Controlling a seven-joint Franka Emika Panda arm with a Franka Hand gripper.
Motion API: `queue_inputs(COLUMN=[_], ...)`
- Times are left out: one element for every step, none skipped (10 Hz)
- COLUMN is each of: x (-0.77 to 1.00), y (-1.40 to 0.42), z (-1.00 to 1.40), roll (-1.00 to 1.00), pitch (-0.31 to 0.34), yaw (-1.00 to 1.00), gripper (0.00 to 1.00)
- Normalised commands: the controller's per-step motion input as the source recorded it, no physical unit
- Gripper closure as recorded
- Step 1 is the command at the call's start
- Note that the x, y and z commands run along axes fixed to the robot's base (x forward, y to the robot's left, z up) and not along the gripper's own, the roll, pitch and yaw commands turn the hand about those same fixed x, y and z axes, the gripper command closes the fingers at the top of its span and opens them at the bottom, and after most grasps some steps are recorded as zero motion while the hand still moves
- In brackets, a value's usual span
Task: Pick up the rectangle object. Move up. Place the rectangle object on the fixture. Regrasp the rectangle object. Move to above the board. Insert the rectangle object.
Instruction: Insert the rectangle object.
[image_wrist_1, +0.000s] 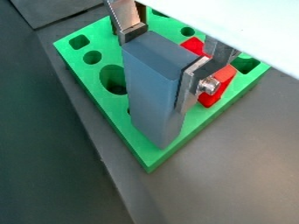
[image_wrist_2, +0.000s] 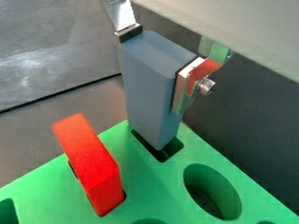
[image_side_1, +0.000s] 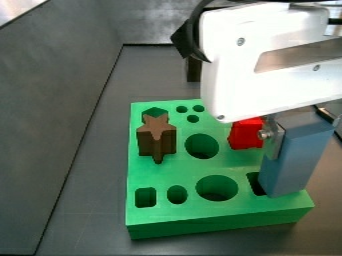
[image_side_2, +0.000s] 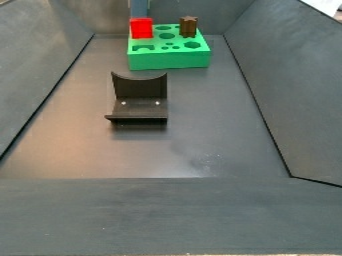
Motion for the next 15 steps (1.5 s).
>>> queue_inputs(x=[-0.10, -0.06, -0.06, -0.05, -0.05, -0.03, -0.03, -0.08, -0.05, -0.07, -0.16, -0.12, -0.09, 0.00, 0.00], y=[0.00, 0.00, 0.00, 0.00, 0.00, 0.03, 0.07, 0.11, 0.09, 0.07, 0.00, -0.03, 0.00, -0.06, -0.14], z=[0.00, 0.00, -0.07, -0.09, -0.09, -0.08, -0.07, -0.08, -0.03, 0.00, -0.34, -0.35, -0.35, -0.43, -0.72], roll=[0.00, 0.00, 0.03, 0.05, 0.06, 0.07, 0.06, 0.05, 0.03, 0.00, 0.13, 0.21, 0.27, 0.29, 0.31], pitch=[-0.003, -0.003, -0.026, -0.023, -0.027, -0.013, -0.010, -0.011, -0.001, 0.000, -0.077, -0.100, -0.077, -0.034, -0.090], yaw=[-0.01, 0.00, 0.00, -0.02, -0.01, -0.05, -0.06, -0.09, -0.08, -0.13, -0.11, -0.34, -0.44, -0.22, -0.21], gripper=[1.00, 1.00, 1.00, 1.00, 1.00, 1.00, 1.00, 1.00, 1.00, 1.00, 1.00, 1.00, 1.00, 1.00, 1.00])
